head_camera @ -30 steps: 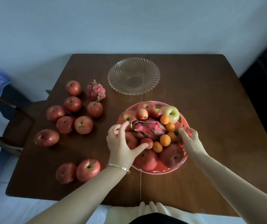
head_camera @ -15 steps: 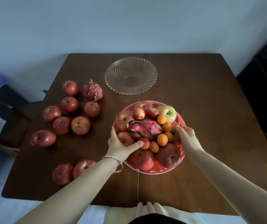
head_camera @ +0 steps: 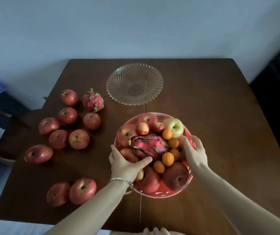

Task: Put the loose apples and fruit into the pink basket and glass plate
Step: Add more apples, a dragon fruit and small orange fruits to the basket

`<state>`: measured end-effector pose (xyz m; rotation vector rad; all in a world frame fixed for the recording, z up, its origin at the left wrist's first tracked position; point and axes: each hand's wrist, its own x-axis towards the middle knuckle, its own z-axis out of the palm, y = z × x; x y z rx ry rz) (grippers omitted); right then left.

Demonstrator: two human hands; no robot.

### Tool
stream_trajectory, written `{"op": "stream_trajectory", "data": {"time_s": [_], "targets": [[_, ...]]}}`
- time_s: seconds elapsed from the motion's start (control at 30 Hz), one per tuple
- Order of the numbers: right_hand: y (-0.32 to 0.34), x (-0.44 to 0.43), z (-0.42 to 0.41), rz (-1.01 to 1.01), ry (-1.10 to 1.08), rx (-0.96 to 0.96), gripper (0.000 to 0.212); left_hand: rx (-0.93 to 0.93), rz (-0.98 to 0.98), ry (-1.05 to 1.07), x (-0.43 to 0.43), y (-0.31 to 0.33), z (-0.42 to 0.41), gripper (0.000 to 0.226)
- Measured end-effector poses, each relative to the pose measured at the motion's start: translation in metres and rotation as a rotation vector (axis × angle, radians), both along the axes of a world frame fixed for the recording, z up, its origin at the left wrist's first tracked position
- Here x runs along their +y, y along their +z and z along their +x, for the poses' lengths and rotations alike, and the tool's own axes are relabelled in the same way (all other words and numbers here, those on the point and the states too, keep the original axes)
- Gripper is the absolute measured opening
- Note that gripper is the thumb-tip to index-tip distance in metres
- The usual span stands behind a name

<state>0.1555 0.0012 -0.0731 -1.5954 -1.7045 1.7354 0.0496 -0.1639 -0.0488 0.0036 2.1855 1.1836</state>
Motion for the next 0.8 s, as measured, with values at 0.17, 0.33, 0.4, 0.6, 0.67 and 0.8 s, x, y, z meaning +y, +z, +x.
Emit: {"op": "stream_trajectory", "data": {"time_s": [0.17,0.33,0.4,0.6,0.67,0.8], "targets": [[0.008,0.033,0.006,0.035,-0.030,-0.003,0.024,-0.001,0.001,0.008,0.033,0.001,0.011,0.136],[0.016,0.093,0.005,0.076,-0.077,-0.014,0.033,0.020,0.026,-0.029,0.096,0.006,0.003,0.135],[0.018,0.124,-0.001,0.085,-0.106,-0.012,0.035,0.033,0.025,-0.062,0.132,0.008,-0.010,0.135],[0.020,0.199,-0.030,0.070,-0.178,0.021,0.037,0.103,0.025,-0.157,0.222,0.004,-0.058,0.129],[0.020,0.222,-0.045,0.062,-0.198,0.033,0.041,0.113,0.023,-0.173,0.248,0.000,-0.076,0.127],[0.015,0.261,-0.075,0.061,-0.212,0.032,0.046,0.102,-0.006,-0.162,0.290,-0.005,-0.107,0.127]]}}
